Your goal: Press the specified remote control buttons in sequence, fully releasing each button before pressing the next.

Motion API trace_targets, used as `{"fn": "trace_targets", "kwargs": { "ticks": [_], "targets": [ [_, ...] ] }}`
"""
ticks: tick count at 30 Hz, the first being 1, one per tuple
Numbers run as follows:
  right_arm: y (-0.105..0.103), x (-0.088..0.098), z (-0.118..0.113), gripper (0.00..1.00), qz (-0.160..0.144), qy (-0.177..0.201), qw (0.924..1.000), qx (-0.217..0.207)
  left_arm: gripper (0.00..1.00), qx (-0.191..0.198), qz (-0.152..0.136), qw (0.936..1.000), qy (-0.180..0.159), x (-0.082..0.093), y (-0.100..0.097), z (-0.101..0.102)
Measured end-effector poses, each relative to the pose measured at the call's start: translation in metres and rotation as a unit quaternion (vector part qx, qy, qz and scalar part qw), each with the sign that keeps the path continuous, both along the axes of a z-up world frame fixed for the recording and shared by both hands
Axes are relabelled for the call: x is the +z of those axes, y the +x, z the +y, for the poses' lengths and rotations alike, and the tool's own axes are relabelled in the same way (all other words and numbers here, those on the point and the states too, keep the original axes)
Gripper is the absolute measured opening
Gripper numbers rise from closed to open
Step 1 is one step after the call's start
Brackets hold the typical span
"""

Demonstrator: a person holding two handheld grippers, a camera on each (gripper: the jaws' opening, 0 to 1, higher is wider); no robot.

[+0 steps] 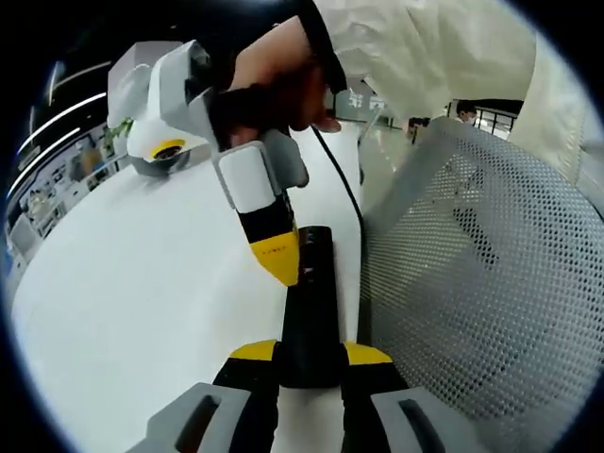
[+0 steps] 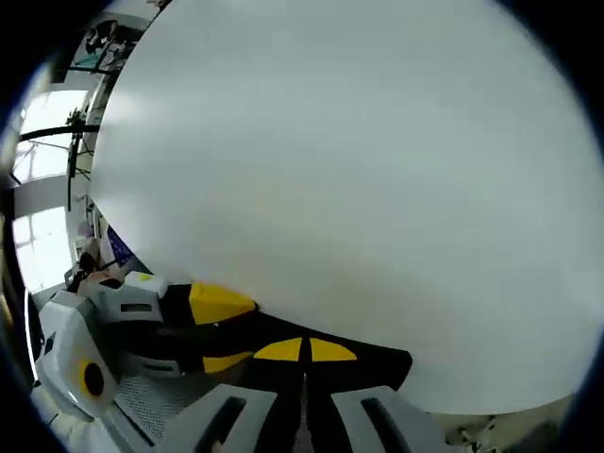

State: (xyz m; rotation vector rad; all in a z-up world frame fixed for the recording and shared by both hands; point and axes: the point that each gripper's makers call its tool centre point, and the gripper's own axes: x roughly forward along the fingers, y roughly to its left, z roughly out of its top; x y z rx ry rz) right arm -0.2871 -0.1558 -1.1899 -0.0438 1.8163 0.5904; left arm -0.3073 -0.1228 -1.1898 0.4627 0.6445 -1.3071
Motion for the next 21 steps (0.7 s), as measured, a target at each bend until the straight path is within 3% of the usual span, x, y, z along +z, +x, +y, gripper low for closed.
{"fn": "trace_targets", "kwargs": {
  "ticks": [11, 15, 18, 21],
  "targets": [
    [-0.0027, 0.0023, -0.0003, 0.0, -0.034, -0.012, 0.9984, 0.045, 0.23, 0.002, 0.004, 1.0, 0.001, 0.0, 0.0, -0.0001],
    [-0.0012, 0.0023, 0.0003, 0.0, -0.066, 0.008, 0.9931, 0.097, 0.23, 0.001, 0.003, 1.0, 0.0, 0.0004, 0.0001, -0.0001],
    [0.0013, 0.0018, -0.0011, 0.0, -0.08, 0.017, 0.9941, 0.072, 0.23, 0.0, 0.002, 1.0, -0.001, 0.0004, -0.0001, -0.0002],
    [0.0057, 0.0001, -0.0017, 0.0, -0.062, 0.017, 0.9962, 0.059, 0.23, -0.004, -0.005, 1.0, 0.002, -0.0001, -0.0003, -0.0008]
  ]
}}
